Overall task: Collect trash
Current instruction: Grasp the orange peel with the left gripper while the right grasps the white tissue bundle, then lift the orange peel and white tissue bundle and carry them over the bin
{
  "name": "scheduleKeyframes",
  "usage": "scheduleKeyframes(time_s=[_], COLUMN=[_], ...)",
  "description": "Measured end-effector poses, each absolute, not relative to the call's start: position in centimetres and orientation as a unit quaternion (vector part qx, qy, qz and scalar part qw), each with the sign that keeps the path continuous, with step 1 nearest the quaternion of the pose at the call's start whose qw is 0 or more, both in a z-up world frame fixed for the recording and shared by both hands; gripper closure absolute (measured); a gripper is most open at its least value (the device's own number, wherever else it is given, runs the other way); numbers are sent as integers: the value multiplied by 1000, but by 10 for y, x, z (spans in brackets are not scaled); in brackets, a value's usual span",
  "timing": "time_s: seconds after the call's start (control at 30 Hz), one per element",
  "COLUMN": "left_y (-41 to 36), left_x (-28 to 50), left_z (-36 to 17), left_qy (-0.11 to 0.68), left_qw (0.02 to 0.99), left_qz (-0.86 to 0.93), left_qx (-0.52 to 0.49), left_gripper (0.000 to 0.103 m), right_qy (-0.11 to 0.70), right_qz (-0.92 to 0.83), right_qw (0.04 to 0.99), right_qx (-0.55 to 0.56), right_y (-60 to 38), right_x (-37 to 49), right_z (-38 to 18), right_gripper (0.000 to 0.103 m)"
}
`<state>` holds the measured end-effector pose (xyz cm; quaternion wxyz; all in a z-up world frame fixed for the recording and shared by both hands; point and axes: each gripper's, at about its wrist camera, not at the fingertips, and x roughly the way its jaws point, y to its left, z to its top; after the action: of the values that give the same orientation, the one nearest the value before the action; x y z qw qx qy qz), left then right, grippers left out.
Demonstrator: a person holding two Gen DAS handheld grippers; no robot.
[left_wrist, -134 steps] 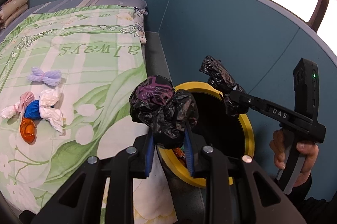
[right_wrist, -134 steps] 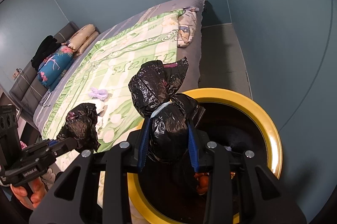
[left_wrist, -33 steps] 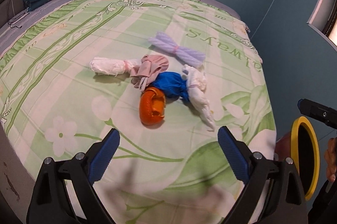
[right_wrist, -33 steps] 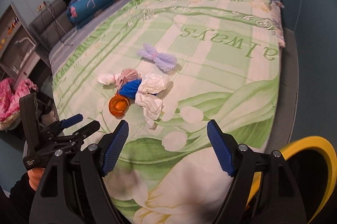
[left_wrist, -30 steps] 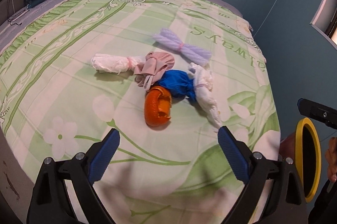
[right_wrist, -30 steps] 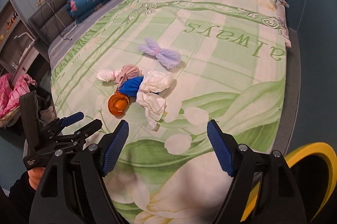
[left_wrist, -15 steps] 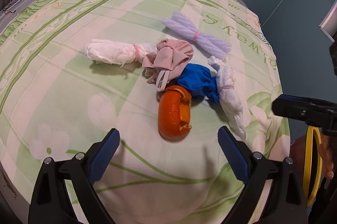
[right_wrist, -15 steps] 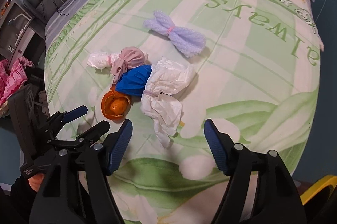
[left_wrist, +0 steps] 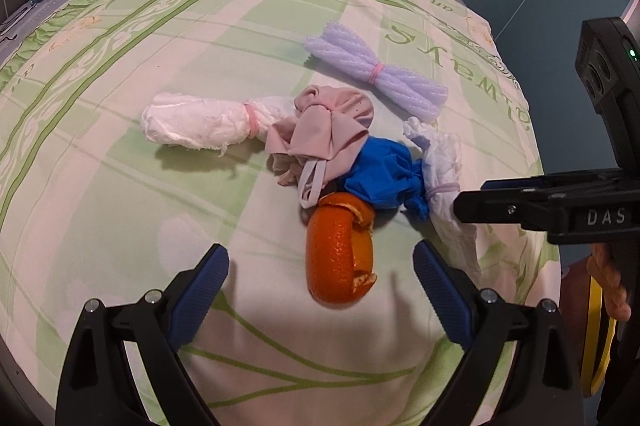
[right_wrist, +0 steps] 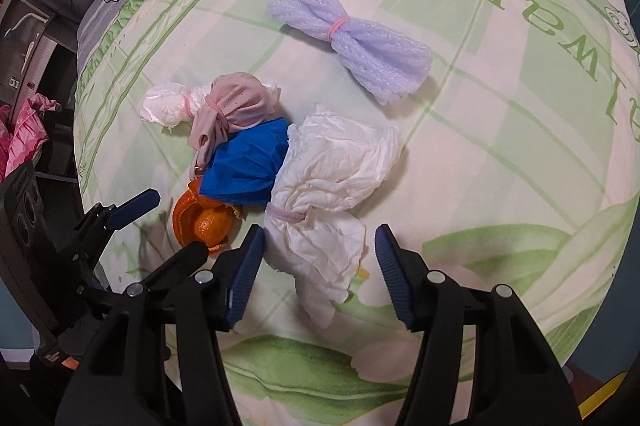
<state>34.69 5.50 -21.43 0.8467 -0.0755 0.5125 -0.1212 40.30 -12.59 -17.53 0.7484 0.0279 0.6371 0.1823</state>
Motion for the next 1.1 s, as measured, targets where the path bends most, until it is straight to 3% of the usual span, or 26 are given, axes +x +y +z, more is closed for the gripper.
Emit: scheduleKeyframes(time_s=[0.23,0.3,0.47,0.73,1.1], left_y=[50,49,51,51,59], left_x=[356,356,356,355,341], left_z=[-222,-226,-232,-229,-211], left_qy=[522,527,535,535,520], left_qw=[839,835,828,827,835], left_qz=[-128,-131,-135,-135,-137], left_qx=[-89,-90,-100,-106,-116], left_gripper=[29,45,68,70,71], right_qy=[654,660,658,653,629], right_qz=[189,193,199,201,192], right_qw=[732,725,725,727,749], right_qx=[36,41,48,66,84], right_y=[-121,-120,-121,-126,-149], right_x=[411,411,410,406,384], right_z=[-190,-195,-197,-197,-175], right_gripper=[55,63,75,86,89])
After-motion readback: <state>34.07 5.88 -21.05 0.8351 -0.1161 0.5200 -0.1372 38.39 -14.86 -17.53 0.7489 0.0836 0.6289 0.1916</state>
